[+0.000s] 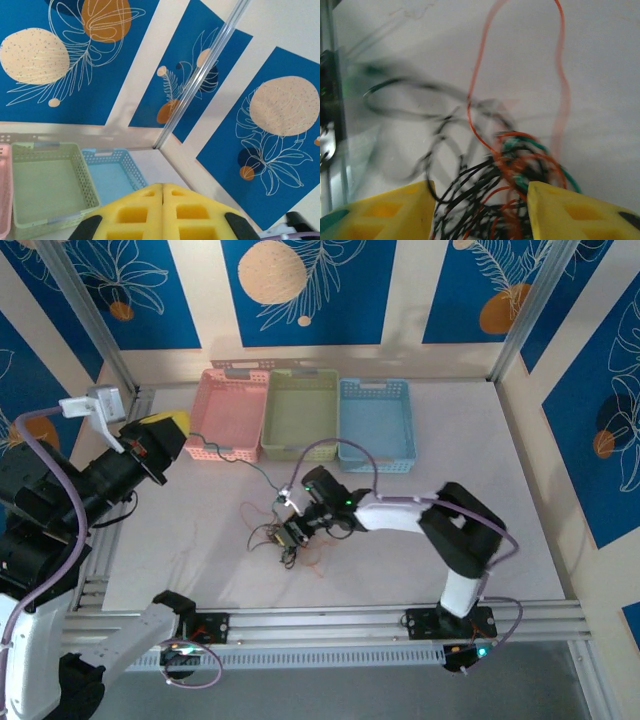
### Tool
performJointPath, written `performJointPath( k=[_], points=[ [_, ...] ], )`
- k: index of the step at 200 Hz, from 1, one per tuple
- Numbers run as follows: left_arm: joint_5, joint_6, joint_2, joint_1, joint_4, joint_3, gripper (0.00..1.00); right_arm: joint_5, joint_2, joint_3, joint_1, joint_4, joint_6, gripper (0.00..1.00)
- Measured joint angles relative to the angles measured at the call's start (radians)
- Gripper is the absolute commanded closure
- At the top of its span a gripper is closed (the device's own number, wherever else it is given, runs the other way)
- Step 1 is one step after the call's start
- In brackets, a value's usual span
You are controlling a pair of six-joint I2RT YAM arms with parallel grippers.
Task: Untangle the cables
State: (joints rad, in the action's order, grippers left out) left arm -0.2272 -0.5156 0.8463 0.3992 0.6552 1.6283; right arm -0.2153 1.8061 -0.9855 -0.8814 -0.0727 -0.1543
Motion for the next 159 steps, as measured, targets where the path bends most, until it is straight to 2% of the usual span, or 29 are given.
performJointPath(
  k=[37, 122, 141, 159],
  points=[
    [-0.024, -0.035, -0.009, 0.0, -0.039, 0.053, 1.0, 0.006, 0.095, -0.061, 0.013, -0.057, -0.071, 0.62],
    [-0.219, -0.187, -0.077, 0.0, -0.332, -0.034, 1.0, 0.044, 0.072, -0.016, 0.177, -0.063, -0.168, 0.72],
    [-0.237, -0.18, -0.072, 0.0, -0.322, -0.029, 1.0, 0.057, 0.048, 0.017, 0.211, -0.053, -0.174, 0.75],
    [-0.214, -0.103, -0.063, 0.0, -0.24, 0.017, 1.0, 0.063, 0.013, 0.056, 0.241, -0.047, -0.178, 0.78]
  ],
)
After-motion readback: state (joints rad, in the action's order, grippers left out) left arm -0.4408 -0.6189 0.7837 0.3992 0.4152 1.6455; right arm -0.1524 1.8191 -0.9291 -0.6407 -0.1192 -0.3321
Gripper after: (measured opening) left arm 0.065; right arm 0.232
